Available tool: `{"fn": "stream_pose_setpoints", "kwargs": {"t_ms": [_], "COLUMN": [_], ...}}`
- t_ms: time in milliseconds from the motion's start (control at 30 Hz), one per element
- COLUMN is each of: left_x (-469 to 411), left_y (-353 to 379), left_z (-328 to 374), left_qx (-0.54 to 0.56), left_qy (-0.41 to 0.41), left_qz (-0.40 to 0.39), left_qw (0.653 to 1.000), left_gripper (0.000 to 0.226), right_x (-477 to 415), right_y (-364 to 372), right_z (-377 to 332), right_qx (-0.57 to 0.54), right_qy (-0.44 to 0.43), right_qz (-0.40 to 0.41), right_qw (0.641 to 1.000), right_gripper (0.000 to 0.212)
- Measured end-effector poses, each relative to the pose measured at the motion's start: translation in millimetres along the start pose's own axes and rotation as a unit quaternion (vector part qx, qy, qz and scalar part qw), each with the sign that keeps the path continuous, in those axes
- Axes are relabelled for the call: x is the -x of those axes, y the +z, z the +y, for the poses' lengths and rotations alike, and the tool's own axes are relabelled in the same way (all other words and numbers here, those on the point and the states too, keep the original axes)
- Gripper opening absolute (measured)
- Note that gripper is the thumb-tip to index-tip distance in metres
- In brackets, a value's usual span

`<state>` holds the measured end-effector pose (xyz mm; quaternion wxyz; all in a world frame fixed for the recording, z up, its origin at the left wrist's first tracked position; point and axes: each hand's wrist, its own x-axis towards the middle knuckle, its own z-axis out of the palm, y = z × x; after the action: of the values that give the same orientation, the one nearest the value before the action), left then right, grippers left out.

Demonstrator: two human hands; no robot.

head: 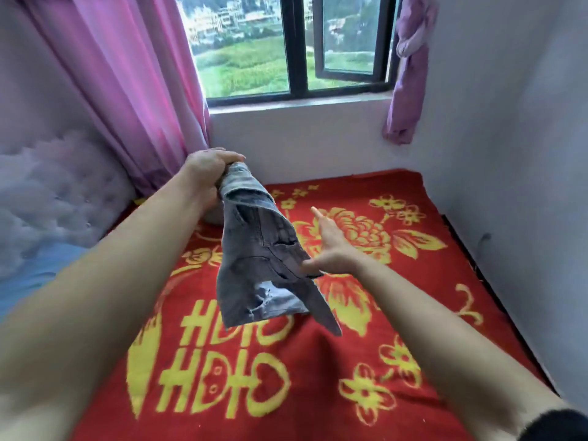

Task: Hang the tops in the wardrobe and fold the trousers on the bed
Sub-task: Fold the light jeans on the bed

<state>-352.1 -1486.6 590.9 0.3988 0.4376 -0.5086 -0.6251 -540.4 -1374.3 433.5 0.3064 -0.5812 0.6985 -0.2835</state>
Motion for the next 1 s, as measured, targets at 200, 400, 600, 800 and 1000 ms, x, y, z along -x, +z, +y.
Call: {"fn": "stream_pose_setpoints", "kwargs": {"t_ms": [200, 400, 600, 800, 1000], "left_x": [11, 2, -26, -32, -23], "left_y": [-14, -45, -54, -43, 4], "left_z": [54, 49, 52, 92, 86], "left_qx": [0.088, 0.173, -0.022, 0.102, -0.453], "left_qy": [0.096, 0.165, 0.124, 0.118, 0.231], "left_qz": [0.011, 0.116, 0.265, 0.038, -0.008], "left_qw": [0.991, 0.964, 0.956, 0.987, 0.861], "left_gripper": [0.038, 0.037, 0.027, 0.109, 0.129], "right_x": [-11, -23, -24, -9, 1], "right_y": [21, -50, -139, -208, -234], "right_z": [-34, -41, -98, -148, -151], "right_qx": [0.062, 0.138, 0.263, 0.314, 0.334], "right_qy": [-0.057, 0.024, -0.09, -0.156, -0.113], "right_qz": [0.007, 0.031, 0.324, 0.349, 0.371], "right_qw": [0.996, 0.99, 0.904, 0.869, 0.859], "right_gripper": [0.036, 0.047, 0.025, 0.044, 0.048]}}
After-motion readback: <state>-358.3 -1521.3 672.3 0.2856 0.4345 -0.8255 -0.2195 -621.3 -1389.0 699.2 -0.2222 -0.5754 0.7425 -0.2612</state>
